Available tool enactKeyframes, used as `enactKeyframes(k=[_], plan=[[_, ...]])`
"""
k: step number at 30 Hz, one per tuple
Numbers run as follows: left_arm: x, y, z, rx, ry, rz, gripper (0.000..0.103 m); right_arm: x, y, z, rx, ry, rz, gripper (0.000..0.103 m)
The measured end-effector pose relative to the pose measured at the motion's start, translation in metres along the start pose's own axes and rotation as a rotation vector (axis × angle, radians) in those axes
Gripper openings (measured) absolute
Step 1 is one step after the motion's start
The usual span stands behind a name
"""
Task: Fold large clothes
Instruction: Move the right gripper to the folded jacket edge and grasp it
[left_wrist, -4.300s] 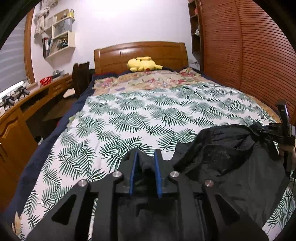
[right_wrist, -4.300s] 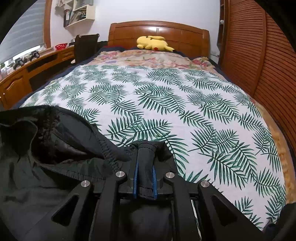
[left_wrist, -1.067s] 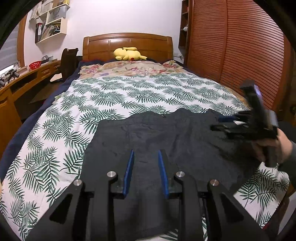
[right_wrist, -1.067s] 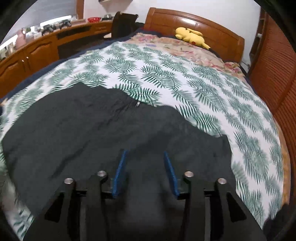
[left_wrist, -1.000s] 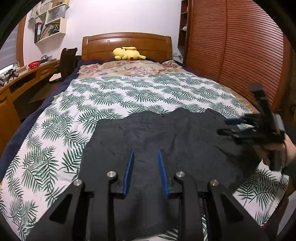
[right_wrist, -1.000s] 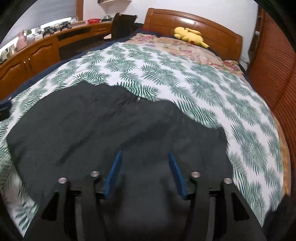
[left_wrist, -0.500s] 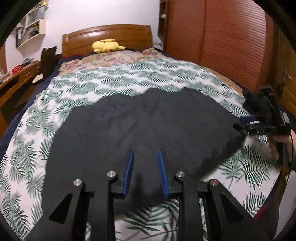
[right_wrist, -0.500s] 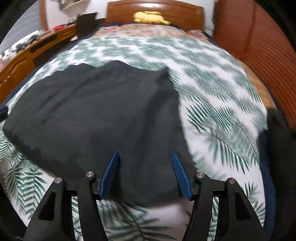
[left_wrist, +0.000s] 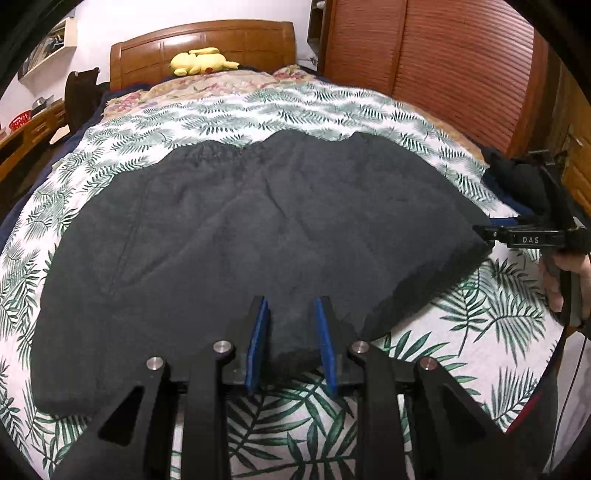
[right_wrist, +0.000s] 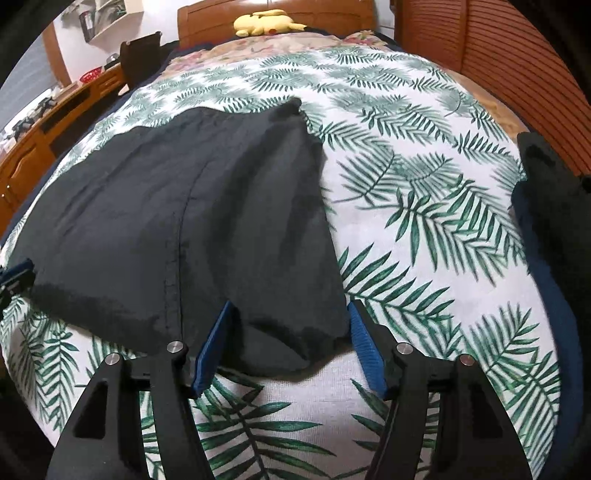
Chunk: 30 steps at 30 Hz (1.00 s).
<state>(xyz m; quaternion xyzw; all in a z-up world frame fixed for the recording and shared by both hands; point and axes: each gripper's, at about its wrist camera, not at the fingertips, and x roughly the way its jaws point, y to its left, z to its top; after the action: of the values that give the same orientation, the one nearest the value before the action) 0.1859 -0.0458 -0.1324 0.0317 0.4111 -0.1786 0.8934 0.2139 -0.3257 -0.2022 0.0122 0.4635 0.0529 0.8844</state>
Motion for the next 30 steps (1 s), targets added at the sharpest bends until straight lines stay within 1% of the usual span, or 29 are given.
enactKeyframes(k=[6,21,25,28,30], plan=[[0.012,-0.004,-0.003,0.029,0.019,0.024,0.027,0.006,-0.004,-0.003,0.01,0.012,0.034,0.066],[0.023,0.003,0.002,0.017,0.021,0.014,0.031,0.009,0.002,-0.009,-0.015,-0.009,0.021,0.066],[0.014,0.001,0.001,0.04,0.031,0.031,0.031,0.009,0.002,-0.01,-0.017,-0.013,0.021,0.066],[0.001,0.006,-0.007,0.069,0.035,0.033,0.034,0.009,0.002,-0.01,-0.015,-0.013,0.023,0.066],[-0.004,0.013,-0.013,0.059,0.03,0.019,0.038,0.009,0.001,-0.01,-0.012,-0.015,0.028,0.066]])
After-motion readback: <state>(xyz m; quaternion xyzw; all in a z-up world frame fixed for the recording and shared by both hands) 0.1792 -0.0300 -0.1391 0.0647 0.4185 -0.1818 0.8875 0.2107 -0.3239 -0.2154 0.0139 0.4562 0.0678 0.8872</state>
